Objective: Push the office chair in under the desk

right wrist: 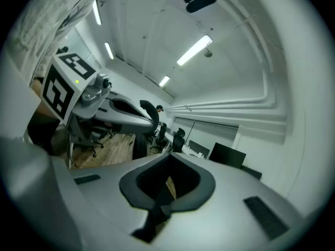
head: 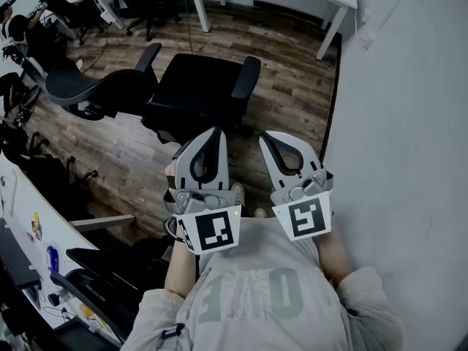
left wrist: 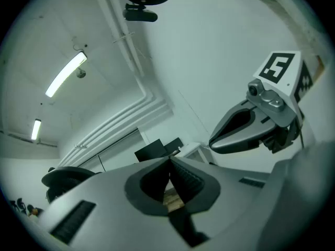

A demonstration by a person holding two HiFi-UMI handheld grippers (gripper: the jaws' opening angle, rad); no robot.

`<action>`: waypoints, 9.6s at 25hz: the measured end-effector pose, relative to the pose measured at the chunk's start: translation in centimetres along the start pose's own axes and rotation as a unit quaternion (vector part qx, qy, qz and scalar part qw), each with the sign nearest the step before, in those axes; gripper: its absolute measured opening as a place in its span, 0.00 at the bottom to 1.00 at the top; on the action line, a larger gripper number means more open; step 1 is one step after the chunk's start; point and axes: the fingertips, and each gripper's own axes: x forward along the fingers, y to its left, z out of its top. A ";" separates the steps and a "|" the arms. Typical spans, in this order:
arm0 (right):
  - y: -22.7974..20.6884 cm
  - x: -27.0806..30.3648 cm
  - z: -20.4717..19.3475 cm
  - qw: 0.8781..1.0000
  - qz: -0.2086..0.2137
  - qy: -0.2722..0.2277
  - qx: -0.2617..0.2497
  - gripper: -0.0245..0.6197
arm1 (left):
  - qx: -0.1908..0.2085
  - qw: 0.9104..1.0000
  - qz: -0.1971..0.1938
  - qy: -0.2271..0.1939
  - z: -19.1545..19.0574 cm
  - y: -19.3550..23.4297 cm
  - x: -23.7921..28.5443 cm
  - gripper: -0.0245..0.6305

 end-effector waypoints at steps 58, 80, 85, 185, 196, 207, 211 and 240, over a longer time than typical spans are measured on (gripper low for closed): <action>-14.1 24.3 0.5 0.951 0.186 -0.151 0.195 0.07 | -0.219 0.956 0.189 0.050 -4.4 14.1 20.0 0.06; -0.1 23.7 14.0 0.805 0.500 -0.250 0.197 0.22 | -0.131 0.916 0.375 0.061 -0.6 22.2 1.7 0.07; 2.3 23.3 14.4 0.800 0.519 -0.238 0.184 0.37 | -0.134 0.887 0.412 0.163 -7.4 23.4 -4.3 0.33; -49.8 58.2 -14.0 0.929 0.334 -0.128 0.096 0.22 | -0.211 0.946 0.207 0.131 -19.8 24.9 72.6 0.20; -62.2 63.8 -19.3 0.919 0.364 -0.126 0.082 0.22 | -0.220 0.934 0.246 0.138 -18.6 23.3 86.0 0.20; -71.2 68.8 -22.1 0.911 0.376 -0.136 0.099 0.22 | -0.217 0.937 0.244 0.127 -17.5 23.2 96.5 0.19; -73.9 70.7 -23.7 0.914 0.370 -0.136 0.092 0.22 | -0.214 0.939 0.238 0.126 -17.6 22.6 99.4 0.19; -77.1 70.7 -25.1 0.919 0.372 -0.119 0.055 0.24 | -0.203 0.937 0.256 0.125 -15.5 20.8 101.6 0.19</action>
